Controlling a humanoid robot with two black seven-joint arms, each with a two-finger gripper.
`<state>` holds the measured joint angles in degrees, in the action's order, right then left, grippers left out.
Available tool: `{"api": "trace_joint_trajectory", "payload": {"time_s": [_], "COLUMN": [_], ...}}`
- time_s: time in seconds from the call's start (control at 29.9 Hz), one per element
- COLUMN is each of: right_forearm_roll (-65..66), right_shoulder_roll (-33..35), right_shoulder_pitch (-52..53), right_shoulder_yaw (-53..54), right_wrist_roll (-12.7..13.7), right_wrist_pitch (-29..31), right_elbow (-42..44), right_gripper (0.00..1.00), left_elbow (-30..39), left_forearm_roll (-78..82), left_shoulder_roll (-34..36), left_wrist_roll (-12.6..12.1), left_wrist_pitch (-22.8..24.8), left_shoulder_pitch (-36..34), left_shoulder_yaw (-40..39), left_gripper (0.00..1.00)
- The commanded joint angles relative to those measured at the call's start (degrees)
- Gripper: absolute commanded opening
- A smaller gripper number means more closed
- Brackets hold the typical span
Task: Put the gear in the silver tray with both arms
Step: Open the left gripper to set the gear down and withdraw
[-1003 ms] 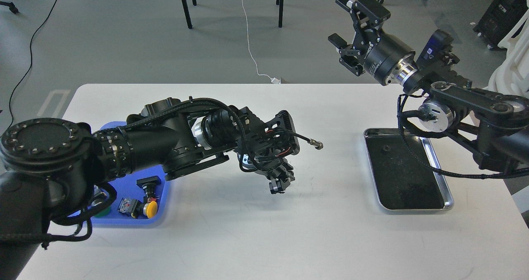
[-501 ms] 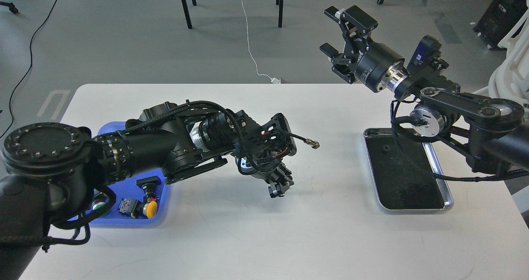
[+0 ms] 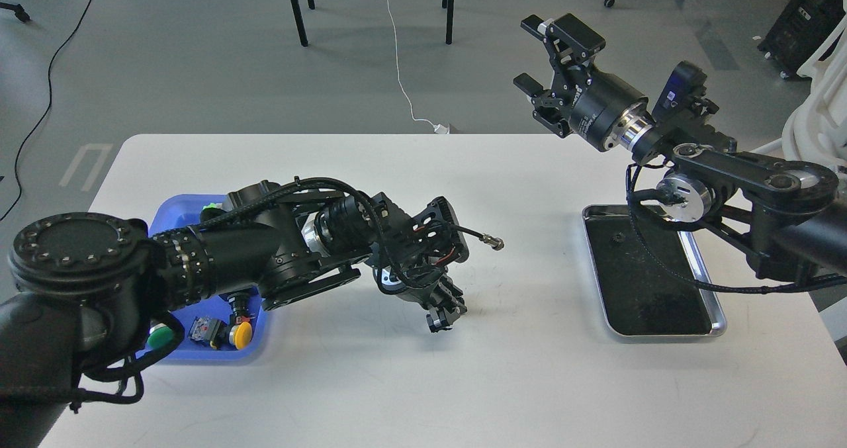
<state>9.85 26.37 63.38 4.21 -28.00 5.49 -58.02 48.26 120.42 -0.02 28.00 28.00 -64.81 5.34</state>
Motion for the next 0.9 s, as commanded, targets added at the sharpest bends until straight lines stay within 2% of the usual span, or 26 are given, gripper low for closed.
{"api": "trace_joint_trajectory", "payload": {"time_s": [0.0, 0.1, 0.23, 0.4, 0.53, 0.7, 0.8, 0.87], "right_forearm_roll": [0.0, 0.0, -0.09, 0.26, 5.43, 20.09, 32.13, 38.9], "right_shoulder_roll": [0.35, 1.14, 3.07, 6.76, 9.58, 10.63, 11.43, 11.25], "right_shoulder_pitch": [-0.45, -0.54, -0.62, -3.51, -7.21, -11.17, -10.91, -9.07], "right_shoulder_yaw": [0.09, 0.09, 0.18, 0.09, 0.09, -0.08, -2.97, -5.43], "right_wrist_roll": [0.0, 0.0, 0.0, 0.0, 0.0, 0.0, 0.0, 0.0], "right_wrist_pitch": [0.14, 0.23, 0.32, 0.49, 0.49, 0.49, 0.49, 0.49], "right_elbow": [-0.08, -0.25, -1.04, -2.71, -4.29, -6.05, -7.63, -8.69], "right_gripper": [0.95, 0.95, 0.95, 0.96, 0.96, 0.97, 0.97, 0.97], "left_elbow": [0.26, 1.22, 5.35, 6.23, 8.16, 12.29, 15.1, 16.51], "left_forearm_roll": [-0.54, -2.81, -8.7, -24.84, -48.12, -76.78, -85.86, -86.85], "left_shoulder_roll": [0.02, 0.02, 0.02, 12.82, 22.76, 32.61, 35.43, 35.53], "left_wrist_roll": [0.0, 0.0, 0.0, 0.0, 0.0, 0.0, 0.0, 0.0], "left_wrist_pitch": [0.0, 0.0, 0.0, -3.04, -3.57, -3.04, -3.04, -2.95], "left_shoulder_pitch": [-0.4, -0.58, -1.2, 0.9, 8.11, 17.51, 25.58, 33.14], "left_shoulder_yaw": [-0.33, -0.5, -4.18, -12.0, -16.4, -22.64, -31.67, -40.98], "left_gripper": [0.84, 0.93, 0.96, 0.97, 0.97, 0.98, 0.98, 0.98]}}
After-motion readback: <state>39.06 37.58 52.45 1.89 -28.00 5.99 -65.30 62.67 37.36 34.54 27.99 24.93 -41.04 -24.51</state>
